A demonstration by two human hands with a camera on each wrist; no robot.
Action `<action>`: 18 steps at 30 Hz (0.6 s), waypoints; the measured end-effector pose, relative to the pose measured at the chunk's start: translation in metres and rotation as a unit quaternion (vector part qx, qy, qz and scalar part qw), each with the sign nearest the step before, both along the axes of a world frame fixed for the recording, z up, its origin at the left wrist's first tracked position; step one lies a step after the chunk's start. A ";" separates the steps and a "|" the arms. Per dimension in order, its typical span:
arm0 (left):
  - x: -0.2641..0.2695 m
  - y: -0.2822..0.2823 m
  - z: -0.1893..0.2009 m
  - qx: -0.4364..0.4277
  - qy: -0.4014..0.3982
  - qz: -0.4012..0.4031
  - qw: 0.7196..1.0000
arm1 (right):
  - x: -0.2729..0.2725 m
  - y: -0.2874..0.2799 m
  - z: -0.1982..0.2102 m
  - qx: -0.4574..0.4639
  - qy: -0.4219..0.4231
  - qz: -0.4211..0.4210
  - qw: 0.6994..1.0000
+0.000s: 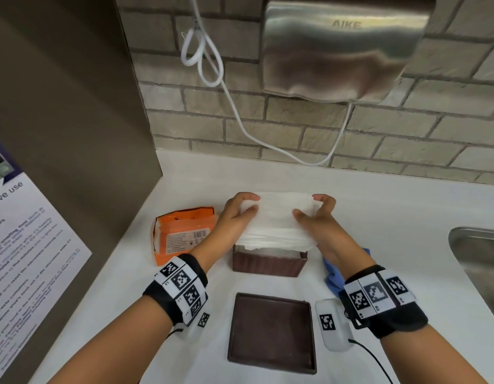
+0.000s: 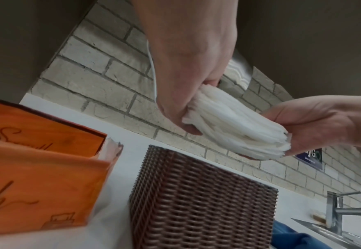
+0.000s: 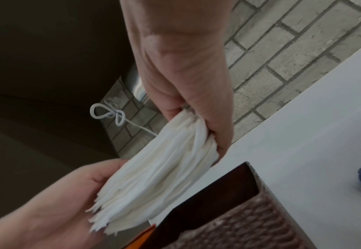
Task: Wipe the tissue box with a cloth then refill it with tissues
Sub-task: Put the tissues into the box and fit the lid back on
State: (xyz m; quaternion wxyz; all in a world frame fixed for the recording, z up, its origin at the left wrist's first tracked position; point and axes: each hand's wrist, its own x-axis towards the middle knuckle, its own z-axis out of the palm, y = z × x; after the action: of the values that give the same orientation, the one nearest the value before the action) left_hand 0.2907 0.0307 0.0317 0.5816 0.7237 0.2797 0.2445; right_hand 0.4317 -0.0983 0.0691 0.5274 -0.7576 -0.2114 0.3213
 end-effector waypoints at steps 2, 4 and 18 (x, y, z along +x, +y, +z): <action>-0.001 0.001 -0.004 -0.005 0.034 -0.020 0.999 | 0.000 0.001 -0.004 -0.026 -0.003 0.004 1.000; -0.002 0.001 -0.007 0.036 0.056 -0.009 0.998 | -0.001 0.002 -0.006 -0.056 -0.005 0.019 0.998; 0.013 -0.007 -0.010 0.192 0.279 -0.035 0.940 | -0.005 0.020 -0.006 -0.305 -0.174 0.141 0.926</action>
State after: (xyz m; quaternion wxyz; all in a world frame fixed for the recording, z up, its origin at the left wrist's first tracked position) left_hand 0.3042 0.0233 0.0214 0.3386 0.8702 0.3526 0.0616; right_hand 0.4271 -0.0787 0.0630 0.1750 -0.8884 -0.2960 0.3041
